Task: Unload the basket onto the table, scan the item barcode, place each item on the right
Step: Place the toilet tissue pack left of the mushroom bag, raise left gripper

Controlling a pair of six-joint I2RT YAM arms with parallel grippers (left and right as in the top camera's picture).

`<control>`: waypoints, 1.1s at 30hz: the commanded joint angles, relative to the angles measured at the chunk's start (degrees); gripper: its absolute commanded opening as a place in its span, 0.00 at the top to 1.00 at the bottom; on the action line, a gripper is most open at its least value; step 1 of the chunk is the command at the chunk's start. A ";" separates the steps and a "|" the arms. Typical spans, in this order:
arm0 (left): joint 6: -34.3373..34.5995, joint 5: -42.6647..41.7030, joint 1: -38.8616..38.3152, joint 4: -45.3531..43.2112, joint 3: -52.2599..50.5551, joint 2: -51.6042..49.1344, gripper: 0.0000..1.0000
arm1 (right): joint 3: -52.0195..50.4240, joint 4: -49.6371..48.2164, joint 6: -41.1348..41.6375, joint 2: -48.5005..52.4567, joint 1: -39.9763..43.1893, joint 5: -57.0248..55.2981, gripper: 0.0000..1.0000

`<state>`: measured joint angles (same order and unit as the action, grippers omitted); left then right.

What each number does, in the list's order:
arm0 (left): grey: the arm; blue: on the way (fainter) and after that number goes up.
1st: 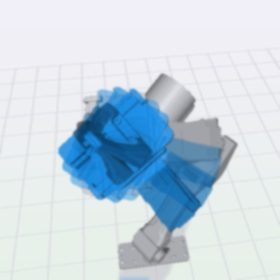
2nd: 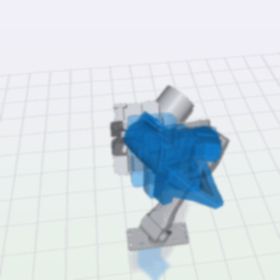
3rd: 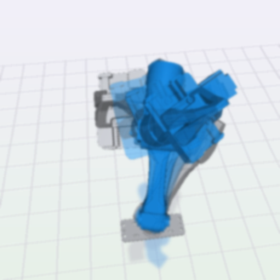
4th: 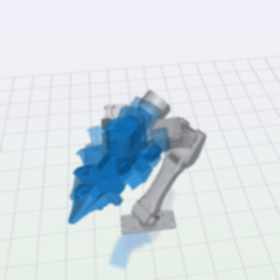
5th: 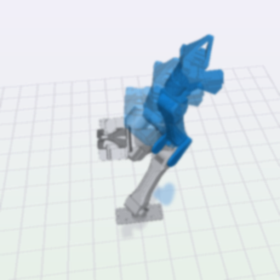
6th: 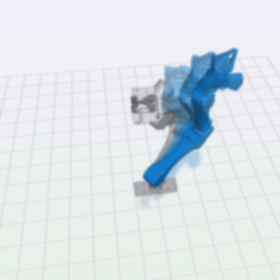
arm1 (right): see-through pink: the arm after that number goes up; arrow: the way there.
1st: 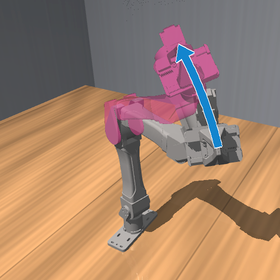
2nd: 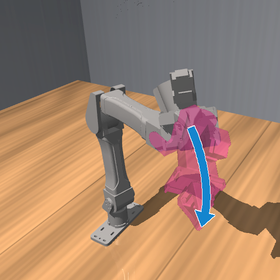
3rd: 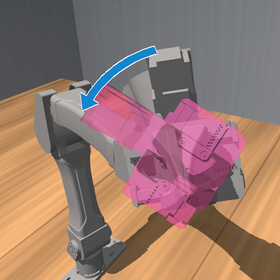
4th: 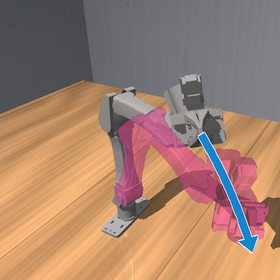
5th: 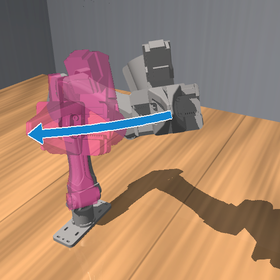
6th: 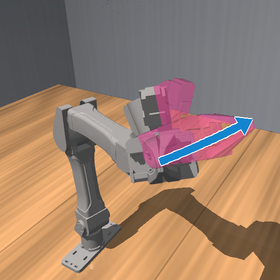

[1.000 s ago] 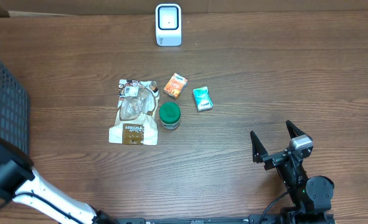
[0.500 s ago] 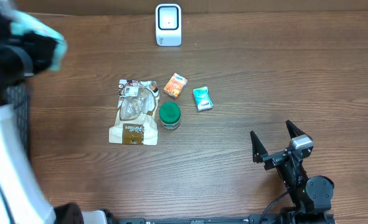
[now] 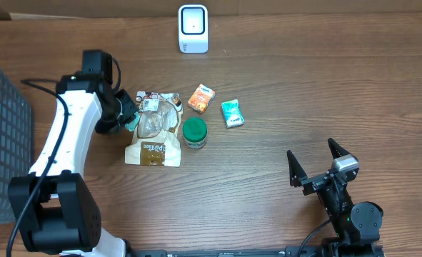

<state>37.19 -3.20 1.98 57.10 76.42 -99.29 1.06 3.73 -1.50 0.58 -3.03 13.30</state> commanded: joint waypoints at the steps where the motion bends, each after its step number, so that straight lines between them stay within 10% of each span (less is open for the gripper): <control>1: 22.27 1.68 0.22 -1.88 -3.82 0.92 0.96 | -0.59 -0.28 0.15 -0.42 0.11 0.11 0.00; 4: 35.04 1.77 0.24 -2.49 -7.02 0.92 0.79 | -0.59 -0.28 0.13 -0.42 0.11 0.11 0.00; 7: 36.04 3.23 0.24 -3.91 -7.69 0.92 0.00 | -0.59 -0.28 0.13 -0.42 0.11 0.11 0.00; 15: 18.69 3.54 0.24 -2.03 1.70 1.20 0.00 | -0.59 -0.28 0.13 -0.42 0.11 0.11 0.00; 22: -10.82 -5.57 0.24 8.07 19.80 1.53 0.00 | -0.59 -0.35 0.15 -0.42 0.11 0.33 0.00; 33: -27.96 -12.50 0.28 21.77 44.44 1.60 0.00 | 0.26 -5.20 3.08 -0.42 0.11 9.11 0.00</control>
<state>16.27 -12.34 1.98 78.06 116.38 -98.67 1.06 0.32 -1.41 0.58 -3.03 16.43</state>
